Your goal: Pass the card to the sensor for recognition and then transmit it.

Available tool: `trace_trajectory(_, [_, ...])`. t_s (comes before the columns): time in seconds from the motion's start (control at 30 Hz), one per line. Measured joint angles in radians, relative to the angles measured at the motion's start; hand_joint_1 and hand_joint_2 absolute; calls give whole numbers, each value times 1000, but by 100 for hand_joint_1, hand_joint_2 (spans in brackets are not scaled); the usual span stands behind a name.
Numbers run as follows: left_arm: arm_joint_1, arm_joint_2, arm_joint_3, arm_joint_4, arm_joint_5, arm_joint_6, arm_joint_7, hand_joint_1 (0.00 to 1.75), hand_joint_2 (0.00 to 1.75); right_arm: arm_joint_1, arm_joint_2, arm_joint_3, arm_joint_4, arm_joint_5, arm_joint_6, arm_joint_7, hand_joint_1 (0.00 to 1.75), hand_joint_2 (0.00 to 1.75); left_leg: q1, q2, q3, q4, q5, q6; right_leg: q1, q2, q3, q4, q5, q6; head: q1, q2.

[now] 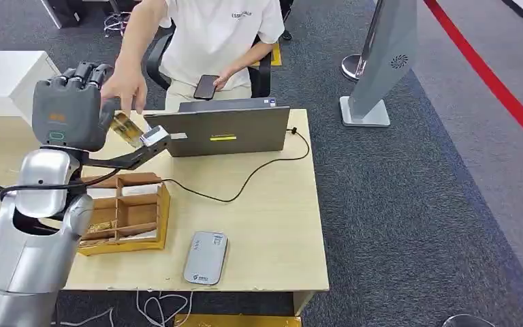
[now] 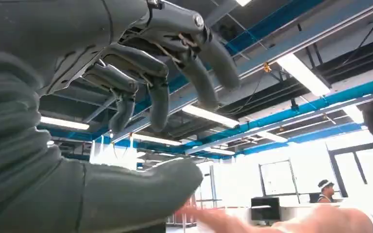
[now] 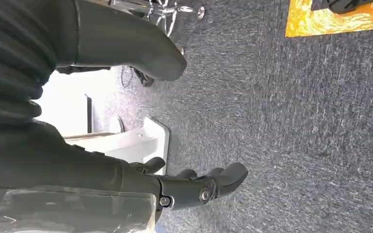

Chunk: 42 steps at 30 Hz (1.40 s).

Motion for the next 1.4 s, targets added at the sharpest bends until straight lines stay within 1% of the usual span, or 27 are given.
trace_trajectory(0.3, [14, 0, 2, 0, 5, 2, 1, 0, 175, 1, 0, 0, 0, 3, 13, 32, 0, 175, 0, 0, 0, 0, 0, 0, 0, 0, 0, 0, 0, 0, 0, 0])
trace_trajectory(0.63, [67, 3, 7, 18, 22, 34, -1, 0, 175, 8, 0, 0, 0, 3, 22, 82, 0, 175, 0, 0, 0, 0, 0, 0, 0, 0, 0, 0, 0, 0, 0, 0])
trace_trajectory(0.73, [94, 16, 23, 28, 34, 56, -12, 0, 175, 10, 0, 0, 0, -7, 22, 92, 0, 175, 0, 0, 0, 0, 0, 0, 0, 0, 0, 0, 0, 0, 0, 0])
trace_trajectory(0.83, [146, 47, 41, 18, 59, 71, -34, 0, 175, 13, 0, -2, 0, -21, 18, 101, 0, 175, 0, 1, 0, -1, 0, 0, 0, 1, 0, 0, 0, 0, 0, 0])
trace_trajectory(1.03, [291, 126, 118, -73, 119, 97, -77, 0, 175, 18, 0, -15, 0, -48, 11, 114, 0, 175, 0, 1, 0, -2, 0, 0, 0, 1, 0, 0, -1, 0, 0, 0])
trace_trajectory(1.17, [404, 178, 195, -150, 173, 131, -108, 0, 175, 21, 0, -30, 0, -58, 6, 116, 0, 175, 0, 1, 0, -2, -1, 0, 0, 1, 0, 0, -2, 0, 0, 0])
trace_trajectory(1.23, [477, 201, 246, -193, 207, 154, -127, 0, 175, 23, 0, -34, 0, -60, 5, 120, 0, 175, 0, 2, 0, -2, -2, -1, 0, 2, 0, 0, -2, 0, 0, 0])
trace_trajectory(1.3, [565, 221, 315, -238, 248, 185, -155, 0, 175, 27, 0, -34, 0, -60, 5, 111, 0, 175, 0, 2, 0, -2, -2, 0, 0, 2, -1, 0, -3, 0, 0, 0])
trace_trajectory(1.37, [643, 229, 392, -283, 278, 210, -193, 0, 175, 30, 0, -34, 0, -59, 5, 108, 0, 175, 0, 3, 0, -2, -2, -1, 0, 2, -1, 0, -3, 0, 0, 0])
trace_trajectory(1.4, [673, 229, 428, -291, 283, 214, -200, 0, 175, 30, 0, -34, 0, -58, 5, 105, 0, 175, 0, 2, 0, -2, -2, -1, 0, 1, -1, 0, -4, 1, 0, 0])
